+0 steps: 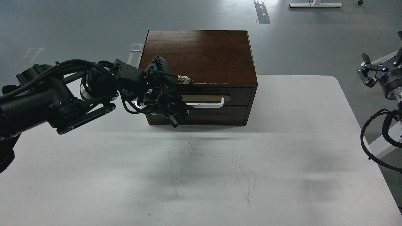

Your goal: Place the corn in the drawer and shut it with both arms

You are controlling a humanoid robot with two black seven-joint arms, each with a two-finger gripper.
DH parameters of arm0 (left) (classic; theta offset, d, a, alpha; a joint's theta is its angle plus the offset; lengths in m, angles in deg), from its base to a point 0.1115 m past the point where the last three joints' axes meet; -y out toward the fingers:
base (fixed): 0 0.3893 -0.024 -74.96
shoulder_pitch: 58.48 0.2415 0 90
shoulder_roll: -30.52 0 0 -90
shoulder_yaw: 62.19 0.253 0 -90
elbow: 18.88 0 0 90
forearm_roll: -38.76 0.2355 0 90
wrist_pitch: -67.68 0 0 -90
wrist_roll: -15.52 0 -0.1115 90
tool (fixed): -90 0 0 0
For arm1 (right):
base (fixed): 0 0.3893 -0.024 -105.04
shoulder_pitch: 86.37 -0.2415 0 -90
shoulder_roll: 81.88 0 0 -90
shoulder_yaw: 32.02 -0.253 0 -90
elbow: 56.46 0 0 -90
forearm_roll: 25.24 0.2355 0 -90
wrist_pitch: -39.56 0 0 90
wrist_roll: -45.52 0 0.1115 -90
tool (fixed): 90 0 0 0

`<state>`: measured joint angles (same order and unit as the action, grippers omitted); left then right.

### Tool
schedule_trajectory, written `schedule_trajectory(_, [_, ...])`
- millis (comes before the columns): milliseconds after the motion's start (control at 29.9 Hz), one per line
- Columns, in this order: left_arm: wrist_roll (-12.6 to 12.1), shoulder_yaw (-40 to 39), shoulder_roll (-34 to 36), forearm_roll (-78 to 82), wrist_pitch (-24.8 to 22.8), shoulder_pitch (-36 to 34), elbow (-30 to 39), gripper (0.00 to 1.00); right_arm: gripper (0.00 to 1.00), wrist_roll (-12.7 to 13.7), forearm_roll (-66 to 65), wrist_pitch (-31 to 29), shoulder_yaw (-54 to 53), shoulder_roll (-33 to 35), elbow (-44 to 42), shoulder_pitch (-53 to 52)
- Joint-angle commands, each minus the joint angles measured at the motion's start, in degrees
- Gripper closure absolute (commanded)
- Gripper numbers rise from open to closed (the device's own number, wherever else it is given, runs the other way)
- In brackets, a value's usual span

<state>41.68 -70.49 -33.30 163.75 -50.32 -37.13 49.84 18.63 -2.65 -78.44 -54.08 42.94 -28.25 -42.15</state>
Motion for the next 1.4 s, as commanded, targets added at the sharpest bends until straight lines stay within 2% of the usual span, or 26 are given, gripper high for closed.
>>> schedule_trajectory(0, [0.21, -0.14, 0.63, -4.74, 0.01, -1.48, 5.09, 1.00, 0.00, -0.09, 0.00, 0.00, 0.00, 0.16, 0.00, 0.08])
schedule_trajectory(134, [0.21, -0.49, 1.68, -10.20, 0.01, -2.45, 7.65, 1.00, 0.00, -0.09, -0.17, 0.00, 0.08, 0.16, -0.09, 0.17])
schedule_trajectory(234, [1.35, -1.36, 3.44, -16.78, 0.01, -3.42, 8.01, 1.00, 0.00, -0.09, -0.17, 0.00, 0.17, 0.33, 0.00, 0.17])
schedule_trajectory(334, [1.84, -3.82, 5.19, -26.79, 0.01, -4.03, 7.75, 1.00, 0.00, -0.09, -0.17, 0.00, 0.17, 0.51, 0.00, 0.17])
schedule_trajectory(501, [1.84, -8.83, 12.40, -52.18, 0.01, -4.39, 5.12, 1.00, 0.00, -0.62, -0.17, 0.00, -0.35, 0.16, -0.79, -0.71])
schedule_trajectory(535, [1.84, -9.62, 13.28, -55.96, 0.01, -4.12, 4.33, 0.86, 0.00, -0.62, -0.17, 0.00, -0.88, 0.07, -1.31, -0.80])
schedule_trajectory(568, [1.84, -11.11, 14.50, -63.83, 0.01, -3.77, 2.49, 0.61, 0.00, -0.62, -0.17, 0.00, -2.01, -0.02, -2.45, -0.89])
schedule_trajectory(668, [1.84, -12.09, 15.92, -84.31, 0.01, -2.28, -3.57, 0.33, 0.00, -0.53, -0.17, 0.00, -4.48, -0.37, -5.00, -1.24])
schedule_trajectory(802, [1.84, -12.18, 17.68, -103.16, 0.01, -1.49, -10.87, 0.14, 0.00, -0.09, -0.17, 0.00, -4.57, -1.16, -5.80, -2.12])
schedule_trajectory(835, [1.84, -12.18, 17.77, -110.59, 0.01, -0.70, -14.63, 0.02, 0.00, -0.09, -0.17, 0.00, -4.57, -1.25, -5.80, -2.38])
schedule_trajectory(935, [1.84, -12.18, 17.68, -123.98, 0.01, 2.63, -23.95, 0.02, 0.00, -0.09, -0.17, 0.00, -5.27, -1.08, -6.94, -4.04])
schedule_trajectory(1036, [1.84, -12.27, 16.89, -130.42, 0.01, 5.79, -29.49, 0.02, 0.00, -0.35, -0.17, 0.00, -6.76, -1.16, -8.17, -4.84])
schedule_trajectory(1236, [1.84, -13.93, 12.95, -136.93, 0.01, 14.14, -36.28, 0.02, 0.00, -0.36, -0.17, 0.00, -7.04, -1.51, -8.00, -4.49])
schedule_trajectory(1370, [1.84, -17.36, 11.79, -138.35, 0.01, 19.16, -36.81, 0.02, 0.00, -0.09, -0.17, 0.00, -6.33, -0.90, -7.03, -4.76])
